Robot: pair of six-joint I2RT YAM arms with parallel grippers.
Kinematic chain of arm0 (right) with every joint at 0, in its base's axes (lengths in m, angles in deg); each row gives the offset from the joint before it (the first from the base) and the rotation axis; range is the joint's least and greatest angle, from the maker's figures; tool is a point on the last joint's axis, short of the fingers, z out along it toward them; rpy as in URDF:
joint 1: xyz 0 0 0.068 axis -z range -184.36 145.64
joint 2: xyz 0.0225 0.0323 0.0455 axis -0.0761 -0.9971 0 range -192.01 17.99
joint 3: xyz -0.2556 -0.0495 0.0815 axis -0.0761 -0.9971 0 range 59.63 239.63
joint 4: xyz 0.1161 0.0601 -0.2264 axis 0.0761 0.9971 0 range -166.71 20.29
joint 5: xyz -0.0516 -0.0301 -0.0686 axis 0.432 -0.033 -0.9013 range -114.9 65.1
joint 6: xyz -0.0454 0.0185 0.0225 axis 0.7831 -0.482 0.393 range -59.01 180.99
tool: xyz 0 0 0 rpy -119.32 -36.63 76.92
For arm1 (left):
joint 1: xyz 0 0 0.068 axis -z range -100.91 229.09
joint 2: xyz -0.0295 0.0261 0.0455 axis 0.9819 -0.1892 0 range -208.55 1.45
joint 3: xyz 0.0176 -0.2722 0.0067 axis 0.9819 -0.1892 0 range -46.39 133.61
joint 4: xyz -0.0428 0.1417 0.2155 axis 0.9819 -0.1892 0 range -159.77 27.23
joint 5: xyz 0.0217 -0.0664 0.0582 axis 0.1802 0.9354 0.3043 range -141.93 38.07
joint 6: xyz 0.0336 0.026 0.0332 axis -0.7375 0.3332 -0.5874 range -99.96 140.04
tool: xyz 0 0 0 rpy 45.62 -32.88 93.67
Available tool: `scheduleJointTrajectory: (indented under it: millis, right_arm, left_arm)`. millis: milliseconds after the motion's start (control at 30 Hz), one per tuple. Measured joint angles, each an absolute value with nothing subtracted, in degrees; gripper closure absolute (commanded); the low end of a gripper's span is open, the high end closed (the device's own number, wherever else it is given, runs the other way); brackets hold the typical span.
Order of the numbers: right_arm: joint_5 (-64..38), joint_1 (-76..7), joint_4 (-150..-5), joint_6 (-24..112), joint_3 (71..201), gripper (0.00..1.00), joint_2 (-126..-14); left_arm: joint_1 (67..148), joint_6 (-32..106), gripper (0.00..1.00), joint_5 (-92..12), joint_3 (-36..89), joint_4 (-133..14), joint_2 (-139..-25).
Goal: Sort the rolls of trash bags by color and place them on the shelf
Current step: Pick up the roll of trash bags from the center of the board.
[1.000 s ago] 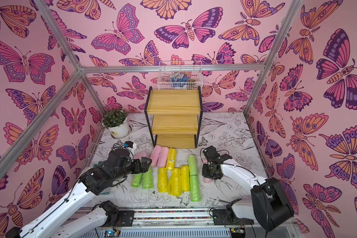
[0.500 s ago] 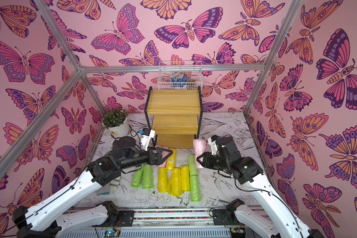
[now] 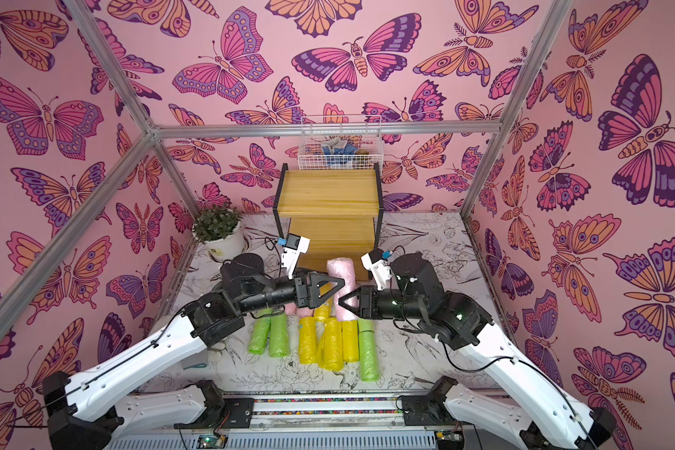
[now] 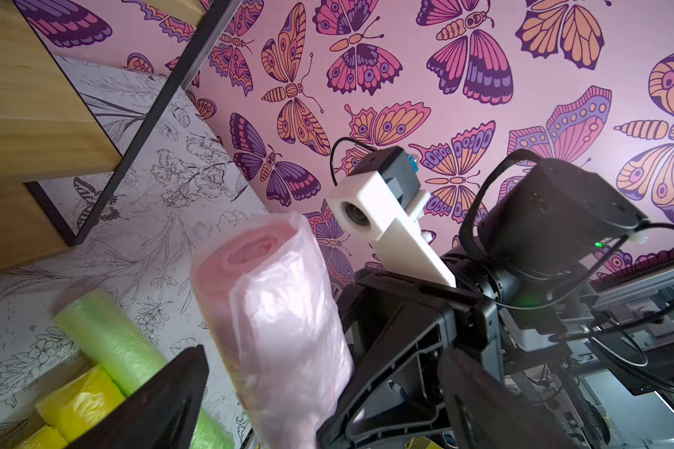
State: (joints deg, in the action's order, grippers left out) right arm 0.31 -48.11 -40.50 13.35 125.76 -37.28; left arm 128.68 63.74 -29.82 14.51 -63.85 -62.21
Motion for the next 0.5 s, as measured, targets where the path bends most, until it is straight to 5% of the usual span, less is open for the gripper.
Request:
scheduleJointTrajectory:
  millis: [200, 333, 467, 500]
  right_arm:
    - [0.3, -50.8, -41.9, 13.0, 127.0, 1.0, -38.7]
    - [0.2, -51.0, -42.0, 12.9, 127.8, 1.0, -38.7]
    - [-0.1, -51.1, -42.1, 13.0, 128.2, 1.0, -38.7]
    - [-0.3, -51.1, -42.0, 13.0, 128.2, 0.96, -38.7]
  left_arm:
    - [128.8, 64.8, 0.26, -29.9, 14.5, -63.3, -63.0]
    - [128.8, 65.6, 0.55, -30.4, 14.5, -63.2, -63.3]
    - [128.9, 66.7, 0.98, -30.5, 14.5, -62.4, -63.2]
    - [128.9, 67.0, 1.0, -30.5, 14.5, -62.4, -63.2]
